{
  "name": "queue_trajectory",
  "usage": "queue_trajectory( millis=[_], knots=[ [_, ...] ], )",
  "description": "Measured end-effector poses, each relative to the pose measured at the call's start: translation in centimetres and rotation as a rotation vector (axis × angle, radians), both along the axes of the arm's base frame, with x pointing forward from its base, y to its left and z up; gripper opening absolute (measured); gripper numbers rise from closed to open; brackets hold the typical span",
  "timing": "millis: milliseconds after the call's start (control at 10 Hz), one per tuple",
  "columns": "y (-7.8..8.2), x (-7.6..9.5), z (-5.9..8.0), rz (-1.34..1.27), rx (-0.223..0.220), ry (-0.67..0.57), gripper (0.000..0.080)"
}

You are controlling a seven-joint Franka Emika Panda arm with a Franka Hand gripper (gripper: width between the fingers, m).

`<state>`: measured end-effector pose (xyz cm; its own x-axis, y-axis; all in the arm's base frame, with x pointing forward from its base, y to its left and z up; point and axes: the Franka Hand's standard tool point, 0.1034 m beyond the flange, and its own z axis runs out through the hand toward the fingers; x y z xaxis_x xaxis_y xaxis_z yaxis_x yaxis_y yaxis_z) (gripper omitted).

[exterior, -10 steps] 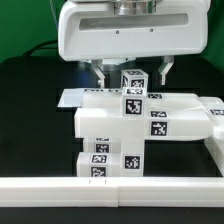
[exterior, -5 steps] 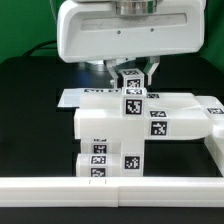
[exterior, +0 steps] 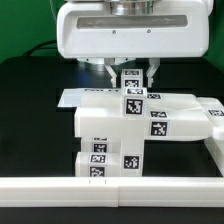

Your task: Assemble chair

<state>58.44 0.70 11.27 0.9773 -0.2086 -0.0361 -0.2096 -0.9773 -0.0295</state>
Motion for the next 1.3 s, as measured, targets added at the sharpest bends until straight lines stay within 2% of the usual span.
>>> queue_trajectory(
  millis=[800,1200,1300],
  knots=[
    [0.39,0.16,-0.06,-0.677,0.020,0.019,0.0271],
    [0.43,0.16,-0.07,-0.764,0.019,0.024,0.0271],
    [0.43,0.16,-0.07,-0.731,0.020,0.022,0.0475]
  ],
)
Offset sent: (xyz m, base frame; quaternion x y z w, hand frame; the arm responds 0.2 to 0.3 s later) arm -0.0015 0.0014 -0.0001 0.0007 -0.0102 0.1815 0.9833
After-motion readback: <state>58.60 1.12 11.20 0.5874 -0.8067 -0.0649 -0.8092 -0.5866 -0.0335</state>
